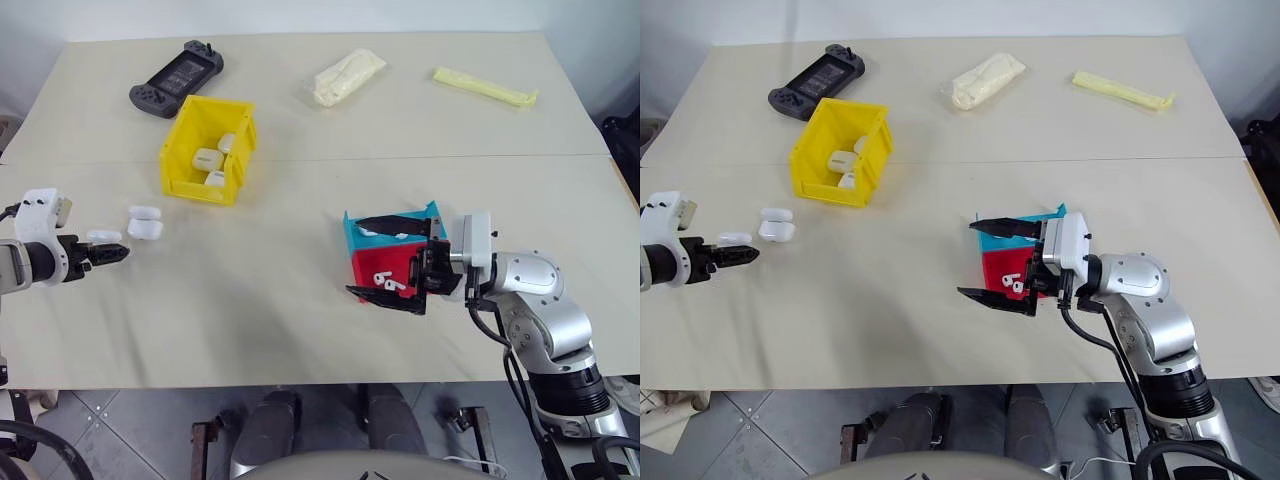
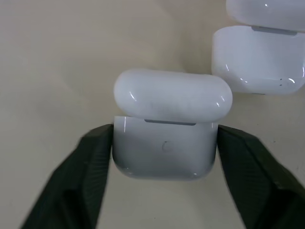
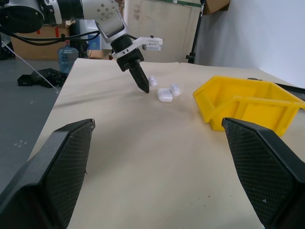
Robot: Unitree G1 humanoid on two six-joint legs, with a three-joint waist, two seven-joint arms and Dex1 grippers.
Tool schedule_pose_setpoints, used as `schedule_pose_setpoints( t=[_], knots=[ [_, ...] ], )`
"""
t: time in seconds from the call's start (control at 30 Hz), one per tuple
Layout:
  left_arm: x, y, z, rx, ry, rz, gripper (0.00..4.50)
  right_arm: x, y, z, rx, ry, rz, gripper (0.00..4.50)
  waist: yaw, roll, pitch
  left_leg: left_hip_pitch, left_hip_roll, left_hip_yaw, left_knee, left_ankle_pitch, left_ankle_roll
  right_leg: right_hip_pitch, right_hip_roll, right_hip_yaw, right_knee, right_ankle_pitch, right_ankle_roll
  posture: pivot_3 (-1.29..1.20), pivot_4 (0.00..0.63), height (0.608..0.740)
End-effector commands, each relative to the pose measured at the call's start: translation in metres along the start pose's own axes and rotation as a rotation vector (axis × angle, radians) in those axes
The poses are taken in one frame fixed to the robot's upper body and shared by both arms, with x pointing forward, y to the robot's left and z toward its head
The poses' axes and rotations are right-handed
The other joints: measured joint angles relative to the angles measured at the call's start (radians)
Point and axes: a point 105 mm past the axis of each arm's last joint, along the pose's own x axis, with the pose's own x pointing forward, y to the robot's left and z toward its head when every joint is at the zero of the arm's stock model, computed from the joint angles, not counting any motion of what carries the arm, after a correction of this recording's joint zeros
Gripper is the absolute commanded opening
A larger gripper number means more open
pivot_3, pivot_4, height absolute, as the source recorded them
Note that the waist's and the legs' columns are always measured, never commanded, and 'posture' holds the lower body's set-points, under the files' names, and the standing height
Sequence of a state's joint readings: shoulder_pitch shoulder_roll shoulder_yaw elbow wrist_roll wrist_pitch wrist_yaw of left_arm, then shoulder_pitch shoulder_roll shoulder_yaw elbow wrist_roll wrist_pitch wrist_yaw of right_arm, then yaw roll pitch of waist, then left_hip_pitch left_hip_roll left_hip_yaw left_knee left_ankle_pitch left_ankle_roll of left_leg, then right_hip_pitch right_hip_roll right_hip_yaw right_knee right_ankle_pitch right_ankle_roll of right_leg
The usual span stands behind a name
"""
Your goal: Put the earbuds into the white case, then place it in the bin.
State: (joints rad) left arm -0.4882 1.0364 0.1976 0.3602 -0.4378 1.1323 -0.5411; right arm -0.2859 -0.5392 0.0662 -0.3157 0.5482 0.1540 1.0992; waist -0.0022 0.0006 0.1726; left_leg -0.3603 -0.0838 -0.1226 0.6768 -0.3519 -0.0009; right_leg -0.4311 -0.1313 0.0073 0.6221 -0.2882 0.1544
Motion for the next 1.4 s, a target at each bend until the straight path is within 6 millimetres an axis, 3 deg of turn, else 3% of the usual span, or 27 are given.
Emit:
schedule_pose_setpoints(
  t=[0.03,0.3,0.47,0.57,0.7,0.93,1.1,1.27,1.4],
  knots=[
    [-0.001,-0.001,-0.003,-0.004,0.004,-0.011,2.8,0.001,0.003,0.007,-0.035,-0.023,0.007,4.5,0.0,0.0,0.0,0.0,0.0,0.0,0.0,0.0,0.0,0.0,0.0,0.0,0.0,0.0,0.0,0.0,0.15,0.74],
    [-0.032,-0.013,0.003,0.052,-0.209,-0.155,2.8,-0.004,0.004,0.003,-0.026,-0.001,-0.001,4.5,-0.003,0.0,0.0,0.0,0.001,0.0,-0.001,0.0,0.0,-0.001,0.0,0.001,-0.001,0.0,0.0,0.0,0.15,0.74],
    [-0.087,-0.048,0.012,0.366,-0.706,-0.307,2.8,-0.01,0.0,0.002,-0.016,0.018,-0.017,4.5,0.001,-0.001,0.001,0.0,0.002,0.001,-0.002,0.0,0.0,0.0,0.0,0.0,-0.004,0.0,0.0,0.0,0.15,0.74],
    [-0.1,-0.076,0.006,0.418,-0.86,-0.399,2.8,-0.012,0.0,0.001,-0.006,0.028,-0.024,4.5,0.016,-0.001,0.001,-0.001,0.005,-0.001,0.002,-0.001,-0.002,0.004,0.0,-0.003,-0.011,0.0,0.0,0.0,0.15,0.74],
    [-0.093,-0.14,-0.01,0.505,-0.909,-0.624,2.8,-0.023,-0.005,-0.001,-0.015,0.063,-0.082,4.5,0.029,-0.001,0.0,0.0,0.004,0.0,0.004,-0.002,-0.001,0.005,0.0,-0.002,-0.01,0.0,0.0,0.0,0.15,0.74],
    [-0.067,-0.216,-0.018,0.469,-1.022,-0.865,2.8,-0.064,-0.012,-0.012,-0.059,0.184,-0.26,4.5,0.028,-0.001,0.0,0.0,0.003,0.002,0.004,-0.002,0.0,0.005,0.001,-0.001,-0.011,0.001,0.001,0.0,0.15,0.74],
    [-0.052,-0.285,-0.029,0.466,-1.038,-1.215,2.8,-0.112,-0.003,-0.008,-0.098,0.315,-0.437,4.5,0.031,-0.001,0.0,0.001,0.003,0.004,0.004,-0.002,0.0,0.005,0.002,-0.001,-0.011,0.001,0.001,0.0,0.15,0.74],
    [-0.052,-0.325,-0.035,0.5,-1.034,-1.527,2.8,-0.164,0.015,-0.007,-0.086,0.48,-0.526,4.5,0.037,-0.002,0.0,0.001,-0.002,0.006,0.005,-0.002,0.002,0.006,0.001,0.0,-0.012,0.002,0.004,0.0,0.15,0.74],
    [-0.042,-0.344,-0.04,0.534,-1.024,-1.62,2.8,-0.2,0.028,-0.007,-0.07,0.615,-0.552,4.5,0.028,-0.001,0.0,0.004,-0.002,0.01,0.004,-0.002,0.003,0.008,0.001,0.0,-0.012,0.002,0.004,0.0,0.15,0.74]
  ],
)
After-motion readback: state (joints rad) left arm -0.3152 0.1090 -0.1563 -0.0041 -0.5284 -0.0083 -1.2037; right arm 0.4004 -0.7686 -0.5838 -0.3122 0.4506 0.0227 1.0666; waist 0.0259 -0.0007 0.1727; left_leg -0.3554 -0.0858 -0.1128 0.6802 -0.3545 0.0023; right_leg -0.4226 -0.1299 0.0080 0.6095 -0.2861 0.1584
